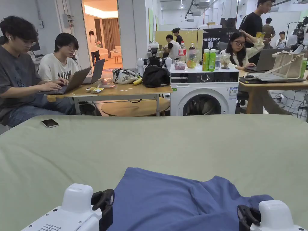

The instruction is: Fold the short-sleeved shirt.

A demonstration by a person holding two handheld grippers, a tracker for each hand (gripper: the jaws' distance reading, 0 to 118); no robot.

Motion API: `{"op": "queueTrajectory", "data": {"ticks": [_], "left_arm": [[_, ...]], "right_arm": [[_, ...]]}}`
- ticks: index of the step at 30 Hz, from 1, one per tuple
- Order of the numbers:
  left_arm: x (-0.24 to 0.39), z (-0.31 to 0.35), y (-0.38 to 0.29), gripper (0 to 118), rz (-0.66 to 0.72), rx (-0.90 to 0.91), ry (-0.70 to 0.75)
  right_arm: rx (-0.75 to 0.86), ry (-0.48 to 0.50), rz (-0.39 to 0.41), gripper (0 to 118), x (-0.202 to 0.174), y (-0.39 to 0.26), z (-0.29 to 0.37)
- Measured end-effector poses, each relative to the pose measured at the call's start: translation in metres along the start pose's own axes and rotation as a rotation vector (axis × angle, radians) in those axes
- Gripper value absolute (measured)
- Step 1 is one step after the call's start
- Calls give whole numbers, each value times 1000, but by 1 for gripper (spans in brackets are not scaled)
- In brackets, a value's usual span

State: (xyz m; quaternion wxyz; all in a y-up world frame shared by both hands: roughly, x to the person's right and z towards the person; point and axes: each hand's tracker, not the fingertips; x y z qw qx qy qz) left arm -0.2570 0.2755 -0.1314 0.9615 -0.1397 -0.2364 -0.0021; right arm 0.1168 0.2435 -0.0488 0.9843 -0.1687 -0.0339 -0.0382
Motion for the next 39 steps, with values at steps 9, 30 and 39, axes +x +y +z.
{"op": "queueTrajectory", "data": {"ticks": [9, 30, 39], "left_arm": [[-51, 22, -4, 0, 236, -60, -52], [-112, 2, -119, 5, 411, -464, 115], [-105, -12, -111, 1, 335, -562, 158]], "right_arm": [[-35, 16, 2, 0, 0, -4, 0], [-128, 20, -38, 0, 19, -31, -5], [-166, -16, -15, 0, 73, 7, -45]]}}
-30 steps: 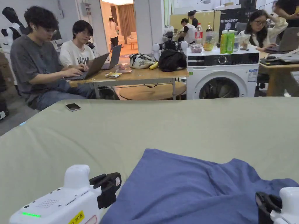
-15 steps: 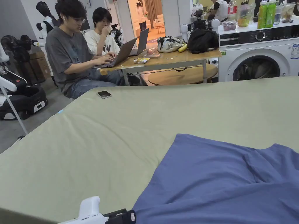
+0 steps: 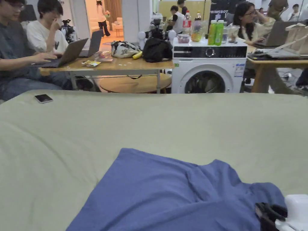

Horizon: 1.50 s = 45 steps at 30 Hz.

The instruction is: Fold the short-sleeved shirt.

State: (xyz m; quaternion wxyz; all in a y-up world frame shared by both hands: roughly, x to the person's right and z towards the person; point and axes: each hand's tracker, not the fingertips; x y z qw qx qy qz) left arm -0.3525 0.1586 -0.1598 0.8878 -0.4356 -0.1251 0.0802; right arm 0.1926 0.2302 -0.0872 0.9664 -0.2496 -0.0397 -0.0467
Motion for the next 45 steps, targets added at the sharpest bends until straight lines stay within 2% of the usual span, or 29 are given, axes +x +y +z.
{"op": "queueTrajectory", "data": {"ticks": [1, 2, 4, 5, 8, 11, 13, 16, 21, 23, 25, 26, 27, 28, 30, 32, 34, 36, 38, 41, 45], "left_arm": [[3, -1, 1, 1, -21, -8, 14], [5, -2, 1, 1, -36, -10, 24], [10, -3, 2, 1, -52, -17, 38], [11, -3, 2, 1, -57, -19, 41], [9, -2, 1, 1, -69, -19, 44], [9, 0, 0, 1, -45, -19, 36], [10, 0, -1, 1, -42, -18, 36], [12, 0, -3, 1, -56, -10, 45], [14, 0, -2, 1, -71, -10, 56], [13, 0, -1, 1, -67, -14, 52], [12, 0, -1, 1, -57, -13, 48], [12, 0, -2, 1, -54, -9, 47], [12, 0, -2, 1, -53, -7, 48], [13, 0, -2, 1, -51, -5, 48], [12, 2, -3, 1, -44, 3, 47], [12, 14, -6, 1, -26, 61, 30], [18, 36, -7, 1, -84, 151, 3], [23, 55, 1, 1, -119, 208, 10], [26, 74, 14, 1, -83, 293, -59], [40, 104, 40, 1, -98, 449, -90], [67, 139, 94, 0, -171, 595, -134]], "right_arm": [[-6, -16, 10, 5, 8, 12, -11], [-10, -11, 10, 25, 17, 23, -21], [-67, 20, -26, 53, 36, 51, -48], [-93, 36, -40, 63, 45, 64, -62], [-281, 54, -33, 75, 71, 97, -114], [-451, 21, 67, 75, 86, 110, -167], [-528, 35, 126, 75, 88, 113, -193], [-614, 53, 190, 75, 80, 110, -217], [-700, 60, 250, 72, 65, 89, -237], [-683, 45, 252, 57, 61, 86, -234], [-670, 66, 260, 53, 61, 88, -227], [-668, 61, 261, 42, 59, 88, -224], [-661, 48, 275, 23, 57, 86, -222], [-649, 50, 299, 0, 54, 84, -218], [-626, 43, 304, 0, 52, 87, -210], [-576, 27, 222, 0, 55, 100, -191], [-463, 35, 256, 0, 53, 121, -160], [-396, 68, 222, 0, 55, 142, -128], [-319, 87, 206, 0, 56, 162, -97], [-188, 42, 208, 0, 56, 190, -45], [-8, 8, 139, 0, 57, 231, 19]]}}
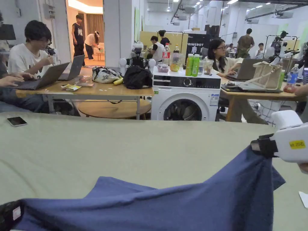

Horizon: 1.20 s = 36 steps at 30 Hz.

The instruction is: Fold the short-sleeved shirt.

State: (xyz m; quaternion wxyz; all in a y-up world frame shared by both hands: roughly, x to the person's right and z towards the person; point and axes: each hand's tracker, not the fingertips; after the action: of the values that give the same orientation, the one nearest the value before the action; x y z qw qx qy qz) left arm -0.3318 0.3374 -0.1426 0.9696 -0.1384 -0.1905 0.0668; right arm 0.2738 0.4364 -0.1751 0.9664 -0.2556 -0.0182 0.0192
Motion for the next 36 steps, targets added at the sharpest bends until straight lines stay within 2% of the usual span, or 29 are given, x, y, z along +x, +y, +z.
{"op": "queueTrajectory", "data": {"ticks": [4, 6, 12, 17, 19, 22, 30, 36], "left_arm": [[8, -35, 72, 0, -54, 87, -29], [7, -61, 106, 0, -56, 103, -43], [10, -122, 203, 0, -79, 175, -3], [9, -167, 270, 0, -108, 190, 62], [10, -182, 293, 0, -114, 193, 78], [16, -200, 324, 0, -227, 213, 153], [10, -223, 368, 0, -173, 238, 209], [7, -237, 384, 0, -157, 269, 237]], "right_arm": [[161, -96, -36, 0, 8, 42, 40], [192, -137, -36, 0, 12, 63, 45], [296, -257, -128, 0, 24, 126, 50], [324, -289, -113, 0, 29, 181, 27], [339, -311, -78, 0, 23, 202, 13], [364, -323, -69, 0, 21, 230, -5], [424, -333, -93, 0, 26, 290, -51], [469, -328, -88, 0, 27, 323, -55]]}}
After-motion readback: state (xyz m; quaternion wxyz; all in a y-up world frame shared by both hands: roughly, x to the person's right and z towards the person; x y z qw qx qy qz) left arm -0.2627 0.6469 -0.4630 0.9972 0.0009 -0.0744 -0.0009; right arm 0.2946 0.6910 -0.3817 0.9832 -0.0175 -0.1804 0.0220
